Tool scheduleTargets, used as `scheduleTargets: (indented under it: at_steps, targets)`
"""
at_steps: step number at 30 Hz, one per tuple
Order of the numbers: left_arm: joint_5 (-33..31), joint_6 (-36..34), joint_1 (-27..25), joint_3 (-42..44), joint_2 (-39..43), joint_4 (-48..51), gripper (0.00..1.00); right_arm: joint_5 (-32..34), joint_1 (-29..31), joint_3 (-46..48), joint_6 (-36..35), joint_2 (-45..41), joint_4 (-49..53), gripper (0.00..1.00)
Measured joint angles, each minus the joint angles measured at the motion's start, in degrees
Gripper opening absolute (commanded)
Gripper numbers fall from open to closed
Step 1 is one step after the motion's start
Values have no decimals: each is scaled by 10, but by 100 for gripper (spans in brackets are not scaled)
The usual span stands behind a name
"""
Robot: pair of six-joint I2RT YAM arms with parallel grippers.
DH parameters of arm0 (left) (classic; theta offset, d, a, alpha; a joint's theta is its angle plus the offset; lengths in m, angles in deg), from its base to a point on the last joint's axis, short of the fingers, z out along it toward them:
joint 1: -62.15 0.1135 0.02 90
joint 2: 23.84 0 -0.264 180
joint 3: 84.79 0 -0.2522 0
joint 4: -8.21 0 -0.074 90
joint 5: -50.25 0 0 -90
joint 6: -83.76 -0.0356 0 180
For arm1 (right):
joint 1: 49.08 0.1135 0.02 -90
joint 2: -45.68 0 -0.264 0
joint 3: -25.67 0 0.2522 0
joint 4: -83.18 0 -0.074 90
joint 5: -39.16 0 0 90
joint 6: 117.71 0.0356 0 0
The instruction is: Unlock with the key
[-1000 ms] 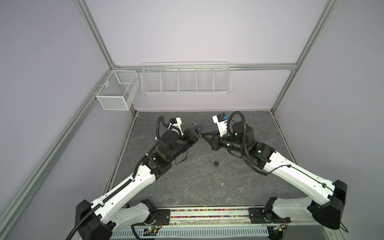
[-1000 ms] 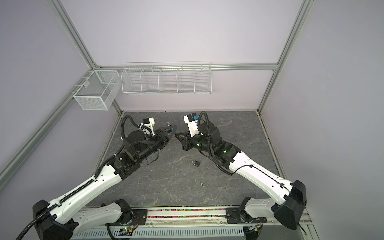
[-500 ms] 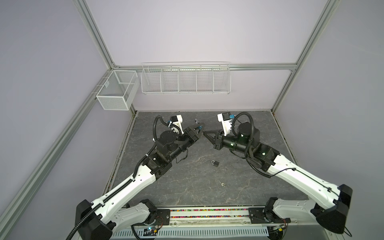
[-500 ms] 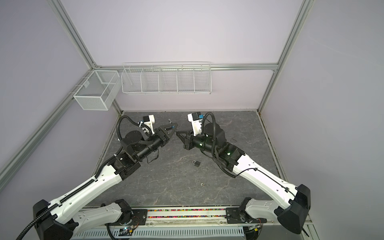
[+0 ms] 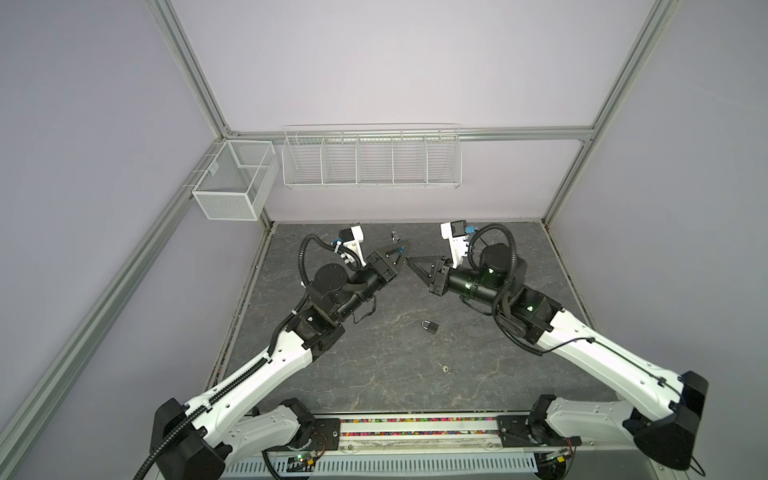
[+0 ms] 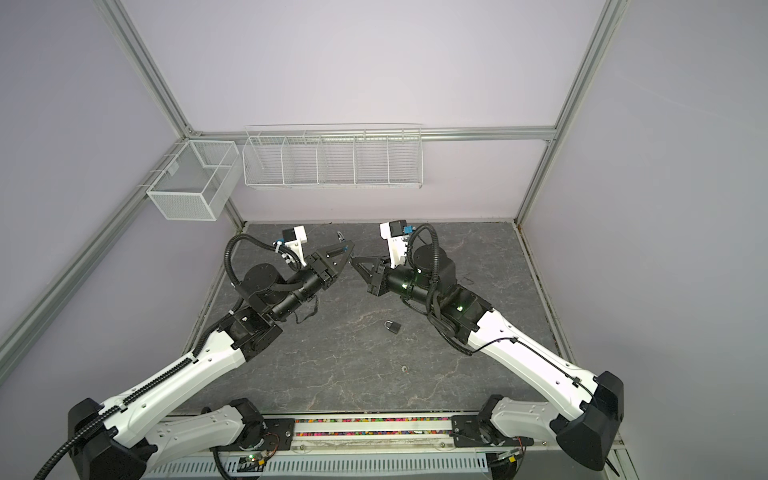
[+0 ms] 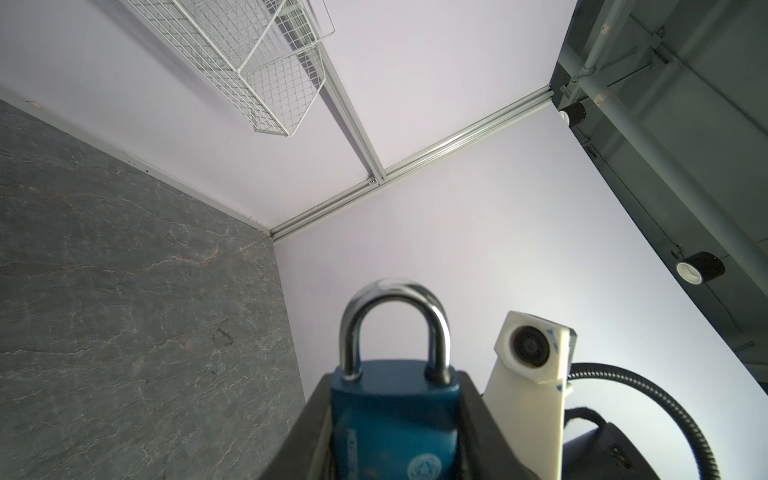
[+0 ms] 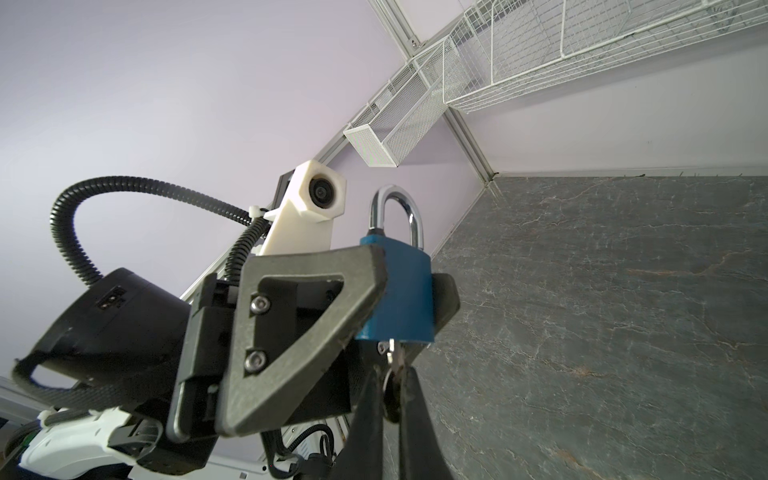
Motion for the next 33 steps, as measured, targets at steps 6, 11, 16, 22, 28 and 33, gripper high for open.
scheduleTargets:
  at_steps: [6,11,16,22,28,33]
  targets:
    - [7,-2,0,0,0,-7,14,0,0,2,6,-4,-4,6]
    - [7,-4,0,0,0,7,24,7,0,2,-9,-5,9,7]
    - [7,-17,-1,-14,-1,52,28,19,0,0,-45,-6,36,7]
    - [6,-17,-2,-40,-12,98,35,42,1,-11,-98,-6,70,7]
    - [3,4,-3,-52,-26,132,45,76,8,-15,-139,-5,102,7]
    - [-6,25,-3,-54,-35,151,49,97,8,-18,-159,-3,118,6]
